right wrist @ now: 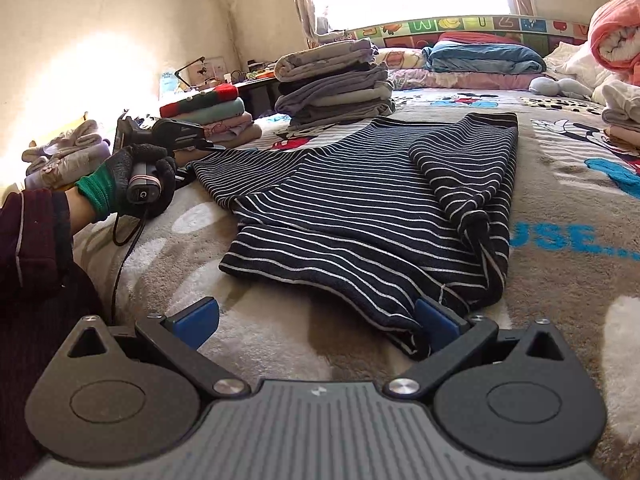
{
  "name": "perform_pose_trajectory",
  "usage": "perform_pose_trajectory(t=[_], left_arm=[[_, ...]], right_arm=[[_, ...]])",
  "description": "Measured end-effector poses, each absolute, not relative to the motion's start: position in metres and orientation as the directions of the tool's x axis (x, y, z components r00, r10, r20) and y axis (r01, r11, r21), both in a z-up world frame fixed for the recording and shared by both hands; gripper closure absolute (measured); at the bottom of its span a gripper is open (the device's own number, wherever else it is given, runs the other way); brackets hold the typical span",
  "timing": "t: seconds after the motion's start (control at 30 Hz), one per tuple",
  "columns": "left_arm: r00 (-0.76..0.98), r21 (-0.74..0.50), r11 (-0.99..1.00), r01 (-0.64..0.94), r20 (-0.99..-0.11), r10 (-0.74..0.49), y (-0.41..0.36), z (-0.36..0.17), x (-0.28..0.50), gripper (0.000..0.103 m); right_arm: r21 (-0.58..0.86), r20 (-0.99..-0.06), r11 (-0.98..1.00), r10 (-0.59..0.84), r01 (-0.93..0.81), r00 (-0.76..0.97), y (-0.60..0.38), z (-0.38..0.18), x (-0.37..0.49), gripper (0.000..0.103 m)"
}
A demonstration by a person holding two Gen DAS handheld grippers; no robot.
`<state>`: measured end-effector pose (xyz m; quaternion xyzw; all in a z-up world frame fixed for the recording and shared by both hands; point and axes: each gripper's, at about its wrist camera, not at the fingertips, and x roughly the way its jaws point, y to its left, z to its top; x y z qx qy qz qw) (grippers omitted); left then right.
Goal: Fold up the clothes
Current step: 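Grasp the sleeve end with the left gripper and lift it, then lay the sleeve end on the garment and open the left gripper, then pinch the striped garment edge with the left gripper while the right gripper grasps and lifts the hem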
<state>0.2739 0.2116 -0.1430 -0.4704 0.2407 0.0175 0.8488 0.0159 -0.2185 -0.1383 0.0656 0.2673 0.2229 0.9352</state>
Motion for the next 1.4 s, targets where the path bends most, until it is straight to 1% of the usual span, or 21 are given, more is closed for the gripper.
perform_pose_trajectory(t=[0.03, 0.07, 0.2, 0.33, 0.47, 0.67, 0.73, 0.77, 0.83, 0.87, 0.9, 0.93, 1.0, 1.1, 1.2, 1.3, 1.4], left_arm=[[0.887, -0.785, 0.571, -0.240, -0.416, -0.199, 0.209, -0.139, 0.274, 0.095], [0.892, -0.779, 0.587, -0.221, -0.405, -0.203, 0.205, -0.135, 0.273, 0.096], [0.915, -0.697, 0.714, -0.063, -0.327, -0.238, 0.173, -0.101, 0.267, 0.096], [0.910, -0.548, 0.832, 0.082, -0.300, -0.287, 0.122, -0.079, 0.258, 0.096], [0.891, -0.385, 0.901, 0.197, -0.314, -0.329, 0.071, -0.070, 0.249, 0.096], [0.848, -0.085, 0.916, 0.392, -0.352, -0.395, -0.006, -0.075, 0.222, 0.096], [0.818, -0.001, 0.887, 0.461, -0.389, -0.425, -0.027, -0.083, 0.213, 0.096], [0.797, 0.042, 0.866, 0.499, -0.415, -0.439, -0.036, -0.088, 0.209, 0.096], [0.754, 0.122, 0.812, 0.571, -0.468, -0.460, -0.053, -0.099, 0.200, 0.091], [0.732, 0.159, 0.779, 0.606, -0.495, -0.468, -0.062, -0.104, 0.196, 0.077], [0.710, 0.193, 0.745, 0.638, -0.521, -0.473, -0.070, -0.109, 0.192, 0.056], [0.695, 0.204, 0.724, 0.659, -0.532, -0.483, -0.070, -0.110, 0.187, 0.053], [0.680, 0.215, 0.699, 0.682, -0.540, -0.496, -0.066, -0.110, 0.174, 0.052], [0.682, 0.192, 0.713, 0.674, -0.531, -0.503, -0.054, -0.105, 0.163, 0.051], [0.708, 0.100, 0.773, 0.627, -0.487, -0.511, -0.029, -0.089, 0.155, 0.051], [0.773, -0.034, 0.865, 0.501, -0.431, -0.465, 0.001, -0.075, 0.155, 0.048], [0.824, -0.202, 0.909, 0.364, -0.385, -0.415, 0.034, -0.069, 0.162, 0.047]], right_arm=[[0.244, -0.470, 0.892, 0.453, -0.382, 0.758, -0.219, -0.138, 0.016, 0.000], [0.247, -0.468, 0.891, 0.454, -0.381, 0.758, -0.219, -0.137, 0.015, 0.000], [0.276, -0.434, 0.887, 0.458, -0.369, 0.775, -0.226, -0.128, 0.010, 0.001], [0.306, -0.373, 0.878, 0.466, -0.367, 0.803, -0.233, -0.114, 0.003, 0.005], [0.365, -0.332, 0.855, 0.488, -0.367, 0.807, -0.237, -0.102, 0.002, 0.014], [0.455, -0.318, 0.819, 0.516, -0.349, 0.796, -0.237, -0.097, 0.004, 0.014], [0.489, -0.316, 0.806, 0.521, -0.335, 0.793, -0.238, -0.098, 0.006, 0.011], [0.506, -0.315, 0.799, 0.523, -0.326, 0.792, -0.238, -0.099, 0.007, 0.008], [0.546, -0.309, 0.777, 0.534, -0.313, 0.787, -0.240, -0.101, 0.010, 0.007], [0.566, -0.306, 0.767, 0.537, -0.303, 0.786, -0.241, -0.102, 0.012, 0.006], [0.587, -0.304, 0.756, 0.538, -0.290, 0.787, -0.241, -0.104, 0.014, 0.004], [0.605, -0.302, 0.747, 0.536, -0.276, 0.788, -0.242, -0.104, 0.015, 0.003], [0.640, -0.292, 0.725, 0.536, -0.255, 0.792, -0.244, -0.105, 0.018, 0.000], [0.703, -0.259, 0.671, 0.551, -0.236, 0.793, -0.246, -0.105, 0.024, 0.000], [0.773, -0.226, 0.602, 0.556, -0.200, 0.800, -0.246, -0.106, 0.036, 0.001], [0.857, -0.187, 0.493, 0.568, -0.151, 0.801, -0.244, -0.111, 0.055, 0.001], [0.921, -0.157, 0.380, 0.569, -0.089, 0.807, -0.237, -0.118, 0.078, 0.001]])
